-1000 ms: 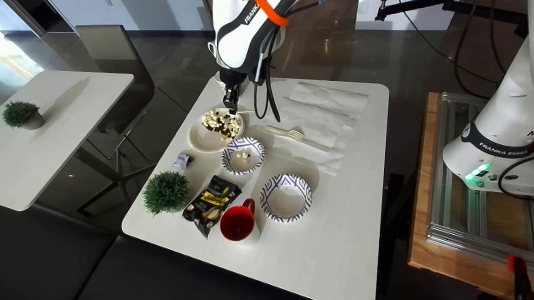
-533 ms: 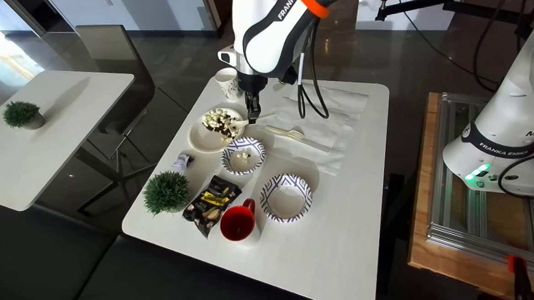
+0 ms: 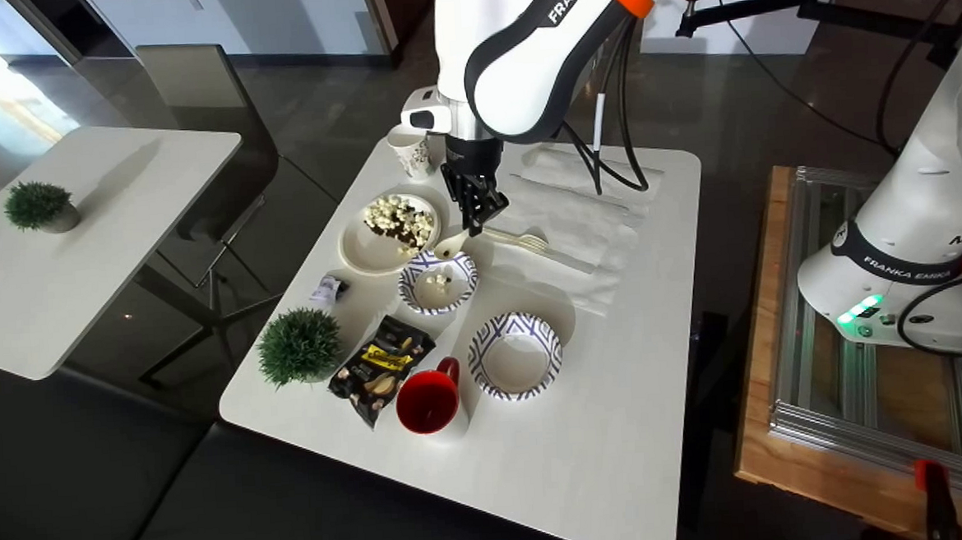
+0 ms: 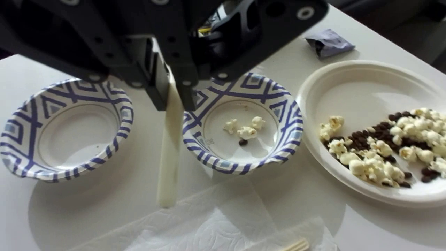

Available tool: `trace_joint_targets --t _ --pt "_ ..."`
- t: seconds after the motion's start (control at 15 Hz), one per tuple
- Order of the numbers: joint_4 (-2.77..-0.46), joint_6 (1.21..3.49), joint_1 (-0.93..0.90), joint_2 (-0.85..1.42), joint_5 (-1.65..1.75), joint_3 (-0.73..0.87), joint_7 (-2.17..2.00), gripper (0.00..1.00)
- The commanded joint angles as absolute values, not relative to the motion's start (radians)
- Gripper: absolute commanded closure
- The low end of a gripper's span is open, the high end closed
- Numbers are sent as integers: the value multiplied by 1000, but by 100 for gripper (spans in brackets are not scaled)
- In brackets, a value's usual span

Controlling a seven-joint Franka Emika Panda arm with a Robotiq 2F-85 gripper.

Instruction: Use the white spoon to place some contents from the white plate into the black and white bowl on the left.

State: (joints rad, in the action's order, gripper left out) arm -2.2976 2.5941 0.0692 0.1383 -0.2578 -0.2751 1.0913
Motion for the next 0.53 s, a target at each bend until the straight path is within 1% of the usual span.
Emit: trace_joint_targets --t 0.0,0.33,0.4,0.47 --pt "-2307 2527 26 101 -316 -270 1289 97" --pt "-2258 2421 -19 135 -373 -271 1539 97" --pt "-2289 2473 -36 124 -330 -246 1435 87" --pt "-2284 2456 -41 124 -341 -247 1470 87"
